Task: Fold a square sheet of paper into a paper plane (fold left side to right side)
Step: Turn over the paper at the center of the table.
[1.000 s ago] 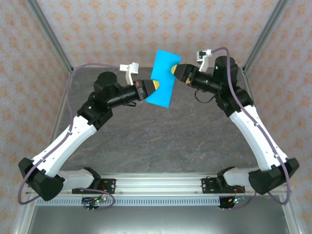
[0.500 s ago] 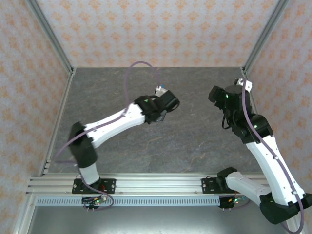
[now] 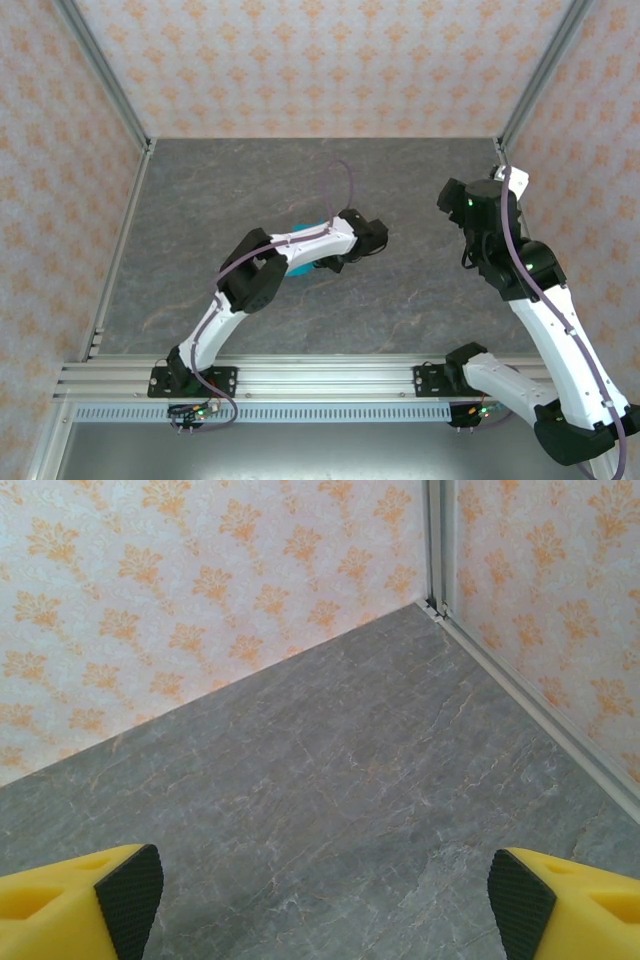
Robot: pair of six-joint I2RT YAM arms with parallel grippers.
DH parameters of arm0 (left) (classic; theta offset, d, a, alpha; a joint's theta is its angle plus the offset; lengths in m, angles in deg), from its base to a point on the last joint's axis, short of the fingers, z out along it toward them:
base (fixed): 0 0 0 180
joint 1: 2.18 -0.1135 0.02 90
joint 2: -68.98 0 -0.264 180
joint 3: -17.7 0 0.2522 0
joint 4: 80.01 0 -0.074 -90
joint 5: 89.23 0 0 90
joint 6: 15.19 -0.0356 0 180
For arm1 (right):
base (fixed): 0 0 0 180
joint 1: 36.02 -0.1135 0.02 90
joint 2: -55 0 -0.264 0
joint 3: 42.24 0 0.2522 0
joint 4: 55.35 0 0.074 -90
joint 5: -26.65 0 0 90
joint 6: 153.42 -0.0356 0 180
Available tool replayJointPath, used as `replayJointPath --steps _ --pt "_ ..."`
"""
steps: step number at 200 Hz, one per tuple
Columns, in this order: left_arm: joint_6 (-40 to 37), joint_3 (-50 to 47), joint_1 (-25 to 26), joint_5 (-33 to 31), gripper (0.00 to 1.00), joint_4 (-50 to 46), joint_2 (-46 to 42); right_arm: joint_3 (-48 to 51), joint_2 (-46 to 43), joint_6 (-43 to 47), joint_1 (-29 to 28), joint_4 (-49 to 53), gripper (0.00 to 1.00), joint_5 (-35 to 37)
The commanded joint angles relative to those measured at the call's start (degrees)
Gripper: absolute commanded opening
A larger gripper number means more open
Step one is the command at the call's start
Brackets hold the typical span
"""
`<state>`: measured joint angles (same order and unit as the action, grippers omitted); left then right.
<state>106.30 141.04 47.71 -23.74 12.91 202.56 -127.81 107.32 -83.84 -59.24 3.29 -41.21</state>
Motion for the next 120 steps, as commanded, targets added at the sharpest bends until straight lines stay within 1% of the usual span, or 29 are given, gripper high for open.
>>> replayJointPath --steps 1,12,42,65,69,87,120 --pt "1.25 4.47 0.43 5.25 0.0 -2.22 2.54 1.01 -0.56 1.11 0.15 1.48 0.88 1.44" --pt "0.96 5.28 0.4 6.12 0.0 -1.83 3.25 1.31 -0.55 1.16 0.14 1.51 0.88 1.25" --pt "-0.36 5.64 0.39 11.57 0.0 1.3 3.79 1.85 -0.46 1.31 0.17 1.31 0.88 0.86" --pt "-0.55 6.35 0.39 13.77 0.09 2.11 4.08 2.03 -0.35 1.74 0.19 1.25 0.89 0.73" --pt "-2.1 6.35 0.45 14.06 0.11 2.25 3.99 2.03 -0.27 1.86 0.17 1.15 0.89 0.7" --pt "-3.0 5.84 0.39 15.77 0.19 2.93 2.86 2.27 0.05 2.11 0.24 0.94 0.9 0.42" --pt "-4.95 3.49 0.33 19.57 0.35 5.84 -2.68 2.31 1.5 2.83 0.21 0.86 0.9 -0.92"
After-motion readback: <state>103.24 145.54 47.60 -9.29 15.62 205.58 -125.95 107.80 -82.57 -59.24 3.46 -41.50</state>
